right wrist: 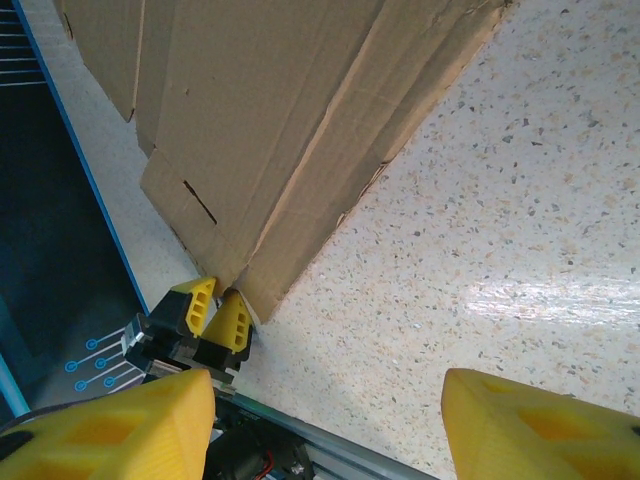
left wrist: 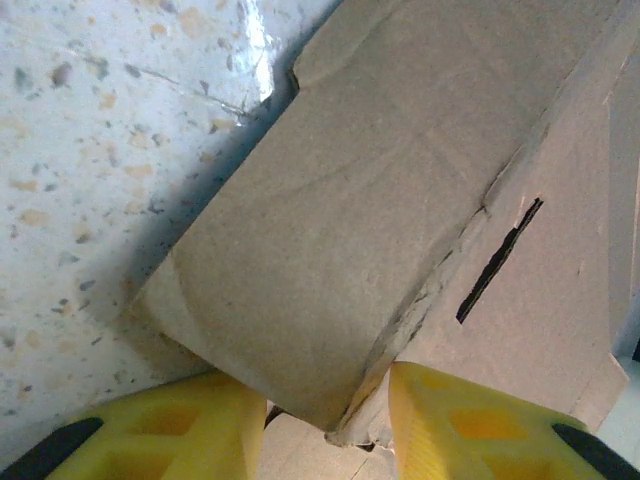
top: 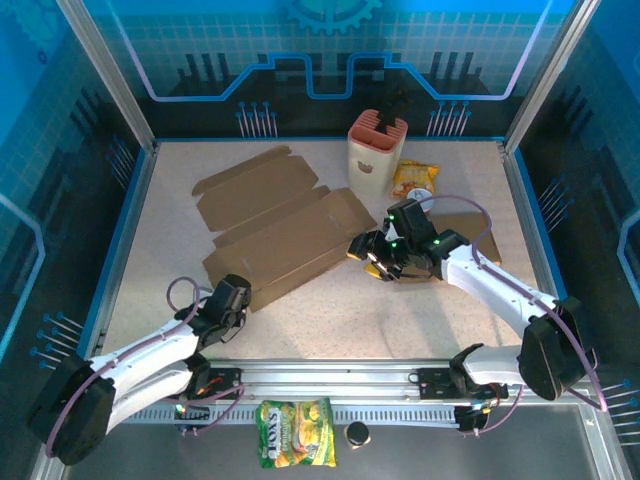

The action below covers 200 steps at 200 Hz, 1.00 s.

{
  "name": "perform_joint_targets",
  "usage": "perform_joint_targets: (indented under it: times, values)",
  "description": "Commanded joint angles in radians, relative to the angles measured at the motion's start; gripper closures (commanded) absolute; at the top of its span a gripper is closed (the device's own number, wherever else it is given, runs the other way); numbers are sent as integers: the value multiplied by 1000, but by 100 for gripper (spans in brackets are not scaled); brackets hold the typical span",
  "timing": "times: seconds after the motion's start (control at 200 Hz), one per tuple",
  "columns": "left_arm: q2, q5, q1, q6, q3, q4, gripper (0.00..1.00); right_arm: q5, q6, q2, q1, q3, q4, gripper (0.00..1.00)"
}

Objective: Fold the paper box

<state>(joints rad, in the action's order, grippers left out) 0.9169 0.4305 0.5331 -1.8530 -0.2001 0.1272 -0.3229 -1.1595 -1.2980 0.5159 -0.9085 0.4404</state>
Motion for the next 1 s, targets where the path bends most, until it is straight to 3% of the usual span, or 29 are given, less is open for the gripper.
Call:
perform_joint_targets:
  times: [0.0, 0.105, 0.175, 0.4, 0.695, 0.996]
  values:
    - [28, 28, -5, 6, 15, -40, 66, -14, -4, 27, -8, 11, 3, 38]
    - [45, 33, -21, 17, 27, -80, 83, -15, -6, 26, -8, 15, 0, 38]
    - [48, 27, -26, 20, 20, -96, 100, -19, -10, 25, -8, 18, -5, 38]
    - [-39, 58, -33, 36, -80, 18, 100, -36, -81, 27, -5, 79, -105, 37]
    - [-125, 40, -38, 21, -138, 83, 100, 21, -271, 7, 58, 177, -392, 35]
    - [-161, 13, -47, 28, -185, 142, 100, 132, -443, -160, 174, 234, -737, 30]
